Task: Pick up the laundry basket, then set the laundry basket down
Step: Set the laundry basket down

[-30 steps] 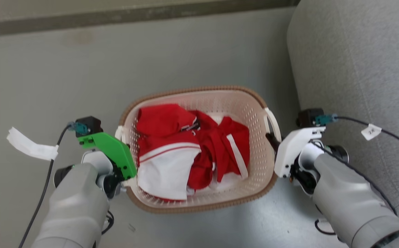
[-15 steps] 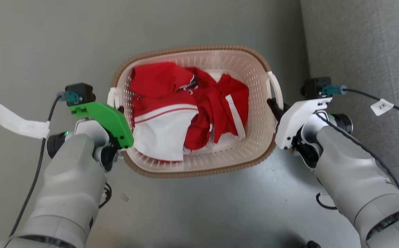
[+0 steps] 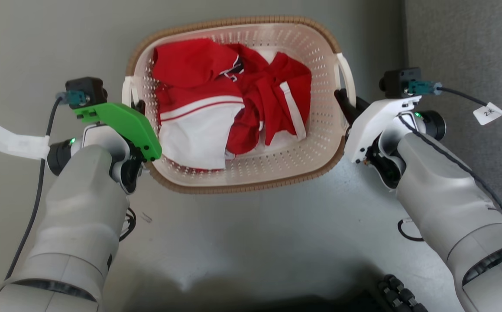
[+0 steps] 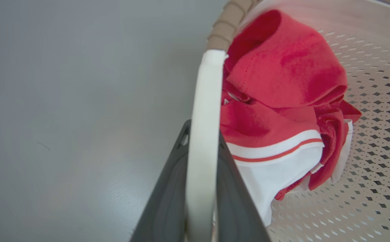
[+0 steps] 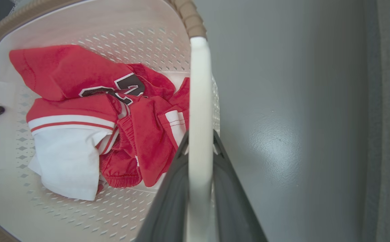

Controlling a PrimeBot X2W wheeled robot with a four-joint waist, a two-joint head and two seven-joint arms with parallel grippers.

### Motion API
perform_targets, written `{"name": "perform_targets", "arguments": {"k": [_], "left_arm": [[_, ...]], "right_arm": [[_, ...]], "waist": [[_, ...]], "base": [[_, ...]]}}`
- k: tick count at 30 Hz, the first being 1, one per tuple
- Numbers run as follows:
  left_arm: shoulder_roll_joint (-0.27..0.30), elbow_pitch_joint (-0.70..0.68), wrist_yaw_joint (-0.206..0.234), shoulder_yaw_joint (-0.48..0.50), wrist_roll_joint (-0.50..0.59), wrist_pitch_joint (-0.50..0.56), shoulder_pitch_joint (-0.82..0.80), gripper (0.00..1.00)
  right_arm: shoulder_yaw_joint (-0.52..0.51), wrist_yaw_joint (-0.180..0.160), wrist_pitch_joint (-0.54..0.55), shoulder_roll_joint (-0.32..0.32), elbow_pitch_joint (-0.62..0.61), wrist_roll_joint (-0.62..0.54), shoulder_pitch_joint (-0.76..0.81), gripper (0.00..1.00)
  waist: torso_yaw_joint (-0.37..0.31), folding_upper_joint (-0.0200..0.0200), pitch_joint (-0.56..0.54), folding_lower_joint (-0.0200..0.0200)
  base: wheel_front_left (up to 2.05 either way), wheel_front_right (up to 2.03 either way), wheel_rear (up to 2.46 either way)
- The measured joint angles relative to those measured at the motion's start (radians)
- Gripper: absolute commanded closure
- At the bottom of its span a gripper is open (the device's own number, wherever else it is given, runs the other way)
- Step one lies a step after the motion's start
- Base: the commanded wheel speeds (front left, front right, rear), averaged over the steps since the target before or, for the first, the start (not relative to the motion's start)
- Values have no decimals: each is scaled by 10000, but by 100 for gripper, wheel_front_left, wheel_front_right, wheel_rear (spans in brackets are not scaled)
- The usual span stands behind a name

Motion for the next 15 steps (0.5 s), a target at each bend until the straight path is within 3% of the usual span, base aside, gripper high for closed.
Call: {"name": "perform_targets", "arguments": {"k": [15], "left_arm": [[-8,0,31,-148,217,-1064,-397,100]], "right_arm": [[173,0,-690,-142,19,-222,-448,100]], "waist": [[0,0,1182,-1]], "base": [[0,0,0]]}}
